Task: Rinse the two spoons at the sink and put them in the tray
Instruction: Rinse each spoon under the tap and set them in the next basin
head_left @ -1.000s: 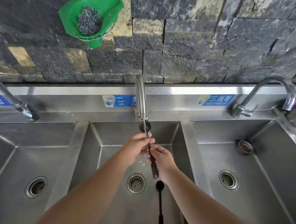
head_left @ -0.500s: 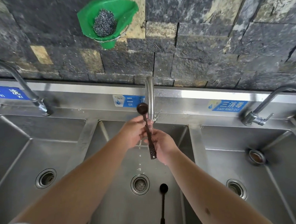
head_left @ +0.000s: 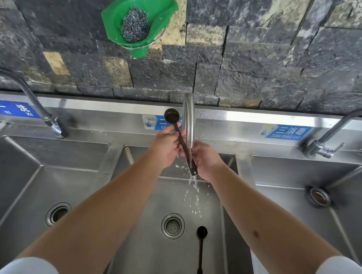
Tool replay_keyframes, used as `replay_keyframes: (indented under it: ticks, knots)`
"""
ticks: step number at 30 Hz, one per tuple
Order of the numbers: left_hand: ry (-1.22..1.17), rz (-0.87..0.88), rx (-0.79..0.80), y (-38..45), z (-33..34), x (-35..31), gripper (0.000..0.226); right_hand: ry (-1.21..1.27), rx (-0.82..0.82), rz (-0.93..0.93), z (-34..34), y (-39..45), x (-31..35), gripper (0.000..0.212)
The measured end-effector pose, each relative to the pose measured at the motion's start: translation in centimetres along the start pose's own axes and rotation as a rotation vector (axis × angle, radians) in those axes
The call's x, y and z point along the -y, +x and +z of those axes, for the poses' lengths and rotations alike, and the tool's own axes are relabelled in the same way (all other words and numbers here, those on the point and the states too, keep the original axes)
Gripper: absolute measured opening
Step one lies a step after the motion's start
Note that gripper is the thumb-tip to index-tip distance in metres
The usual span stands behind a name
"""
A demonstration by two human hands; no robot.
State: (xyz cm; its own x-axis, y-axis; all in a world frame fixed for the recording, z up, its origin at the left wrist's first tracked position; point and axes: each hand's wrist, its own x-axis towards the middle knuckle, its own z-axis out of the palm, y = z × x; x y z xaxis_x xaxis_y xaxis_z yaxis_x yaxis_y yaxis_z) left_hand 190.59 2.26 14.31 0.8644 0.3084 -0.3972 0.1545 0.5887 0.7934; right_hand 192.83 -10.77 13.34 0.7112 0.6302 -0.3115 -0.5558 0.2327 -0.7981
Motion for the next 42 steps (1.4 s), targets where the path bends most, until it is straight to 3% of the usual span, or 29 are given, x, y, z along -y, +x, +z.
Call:
replay_keyframes:
  ticks: [5,8,11,18,24,28,32,36,42]
  knots:
    - [-0.050,-0.047,0.014,-0.5,-0.9,2.3,0.026,-0.137,0.036,-0.050,-1.3,-2.4,-1.8,0.035]
    - [-0.117,-0.081,0.081,-1.7,-2.0,4.9,0.023,-0.373,-0.096,-0.105,-2.3,-4.5,-4.7,0.017]
    - [-0.080,-0.151,0.063,-3.3,-2.8,8.0,0.025,-0.585,-0.315,-0.070,-2.9,-6.6,-8.0,0.018]
    - [-0.021,-0.282,0.078,-6.2,-4.4,12.8,0.017,-0.107,-0.412,0.209,-2.9,-12.6,-11.7,0.024]
    - [-0.008,-0.325,0.000,-6.4,-4.7,13.7,0.031,0.097,-0.407,0.318,-3.6,-15.0,-12.4,0.023]
    - [-0.038,-0.263,0.019,-5.7,-3.8,13.2,0.036,0.138,-0.405,0.332,-3.9,-14.6,-12.5,0.023]
    - [-0.083,-0.202,0.105,-4.9,-2.8,11.9,0.024,0.087,-0.419,0.313,-3.5,-12.2,-11.7,0.021]
    - [0.033,-0.200,0.094,-4.2,-2.2,10.0,0.014,0.054,-0.381,0.246,-3.3,-9.1,-9.8,0.023]
    - [0.109,-0.145,0.132,-3.4,-1.6,6.5,0.020,0.043,-0.276,0.181,-2.8,-4.6,-6.4,0.023]
